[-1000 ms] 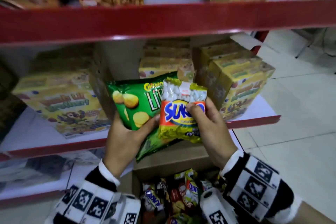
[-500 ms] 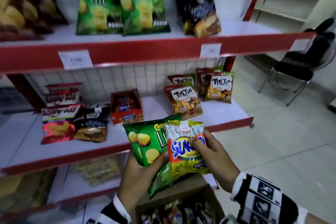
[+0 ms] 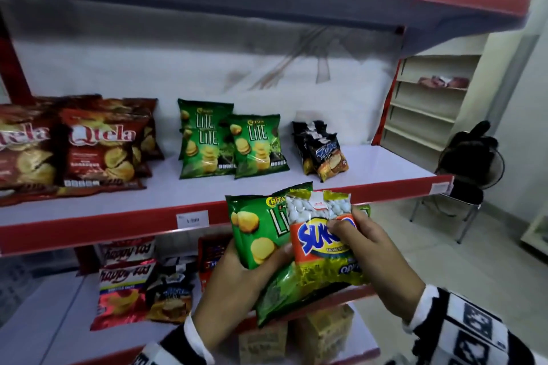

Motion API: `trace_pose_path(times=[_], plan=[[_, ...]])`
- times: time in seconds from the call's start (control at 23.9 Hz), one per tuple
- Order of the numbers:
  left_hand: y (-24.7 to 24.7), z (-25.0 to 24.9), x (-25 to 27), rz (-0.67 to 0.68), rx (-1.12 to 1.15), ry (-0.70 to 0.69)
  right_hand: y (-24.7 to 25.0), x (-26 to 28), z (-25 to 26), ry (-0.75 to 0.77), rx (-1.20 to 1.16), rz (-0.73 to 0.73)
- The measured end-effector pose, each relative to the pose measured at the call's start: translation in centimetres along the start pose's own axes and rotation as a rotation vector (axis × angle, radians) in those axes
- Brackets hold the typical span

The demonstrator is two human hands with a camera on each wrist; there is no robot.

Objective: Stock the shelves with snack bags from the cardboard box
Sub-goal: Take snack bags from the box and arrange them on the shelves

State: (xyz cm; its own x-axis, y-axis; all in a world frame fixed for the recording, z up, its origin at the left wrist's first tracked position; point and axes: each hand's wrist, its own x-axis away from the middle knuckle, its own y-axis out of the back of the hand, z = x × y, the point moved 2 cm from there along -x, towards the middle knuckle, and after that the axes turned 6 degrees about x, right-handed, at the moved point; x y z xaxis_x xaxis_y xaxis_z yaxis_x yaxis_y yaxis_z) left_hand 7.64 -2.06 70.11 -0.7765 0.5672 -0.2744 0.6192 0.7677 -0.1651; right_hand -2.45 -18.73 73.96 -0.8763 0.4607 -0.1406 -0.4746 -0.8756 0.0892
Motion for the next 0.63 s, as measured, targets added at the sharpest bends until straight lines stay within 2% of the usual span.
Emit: trace_pose_path(times=[0.17, 0.29, 0.38, 0.46, 0.5, 0.54, 0.63], plan=[[1.5, -4.9, -2.3, 0.062, -0.074, -0.065, -1.5, -0.2, 4.3, 0.119, 0.028, -0.01], [1.6, -7.1, -5.3, 0.027, -0.137, -0.117, 0.2, -2.3, 7.2, 0.21, 0.063, -0.049], [1.2, -7.5, -8.2, -0.043, -0.159, -0.151, 4.8, -6.7, 9.4, 0.281, 0.207, -0.119], [0.9, -7.5, -10.2, -0.076, -0.162, -0.166, 10.8, -12.9, 11.1, 0.288, 0.385, -0.27], [-1.0, -6.6, -12.3, -0.12, -0.151, -0.175, 15.3, -17.0, 12.3, 0.275, 0.542, -0.349], [-1.2, -6.3, -13.0, -0.15, -0.137, -0.171, 17.8, -19.9, 12.6, 0.262, 0.696, -0.422], [-1.7, -5.6, -13.4, -0.175, -0.124, -0.135, 21.0, -25.2, 11.3, 0.191, 0.967, -0.459]])
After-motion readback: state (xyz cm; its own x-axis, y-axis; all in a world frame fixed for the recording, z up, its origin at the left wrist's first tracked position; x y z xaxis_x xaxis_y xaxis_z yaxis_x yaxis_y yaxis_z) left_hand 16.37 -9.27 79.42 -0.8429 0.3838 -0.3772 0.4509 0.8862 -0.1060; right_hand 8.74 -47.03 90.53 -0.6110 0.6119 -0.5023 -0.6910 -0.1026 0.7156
